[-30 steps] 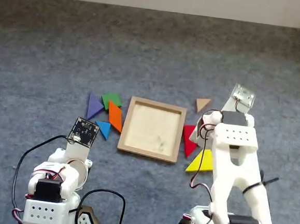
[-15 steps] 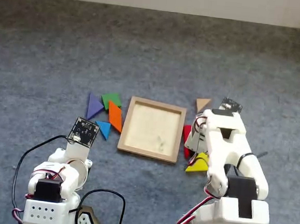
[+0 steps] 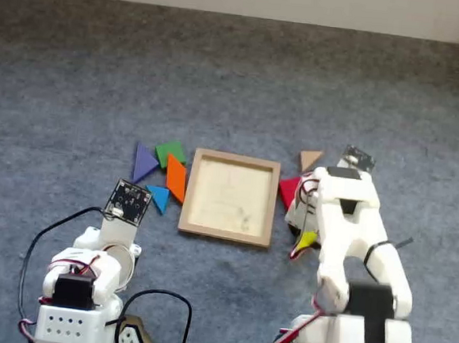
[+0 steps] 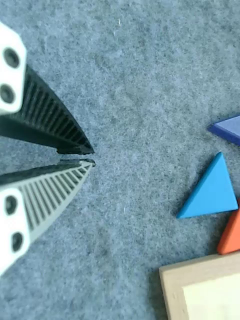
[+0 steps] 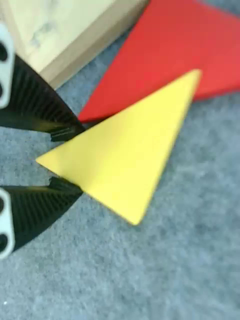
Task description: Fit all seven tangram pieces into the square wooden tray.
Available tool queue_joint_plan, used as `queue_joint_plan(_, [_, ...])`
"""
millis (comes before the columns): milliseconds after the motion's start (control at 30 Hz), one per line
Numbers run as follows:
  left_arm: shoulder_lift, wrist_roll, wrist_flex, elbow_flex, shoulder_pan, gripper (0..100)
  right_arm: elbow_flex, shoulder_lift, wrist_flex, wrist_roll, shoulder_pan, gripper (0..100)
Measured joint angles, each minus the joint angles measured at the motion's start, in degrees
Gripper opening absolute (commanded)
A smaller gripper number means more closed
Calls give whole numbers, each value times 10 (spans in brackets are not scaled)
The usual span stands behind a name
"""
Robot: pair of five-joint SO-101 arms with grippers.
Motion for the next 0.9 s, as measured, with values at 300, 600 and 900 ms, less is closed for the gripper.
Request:
queue_joint_plan(300, [0,0,0,0,0,46,0,-173,26,4,-3,16])
queue_joint_plan(600, [0,0,0,0,0,46,0,-195,26,90,-3,27])
queue_joint_plan(900, [0,0,0,0,0,46,0,-195,26,128,-3,267])
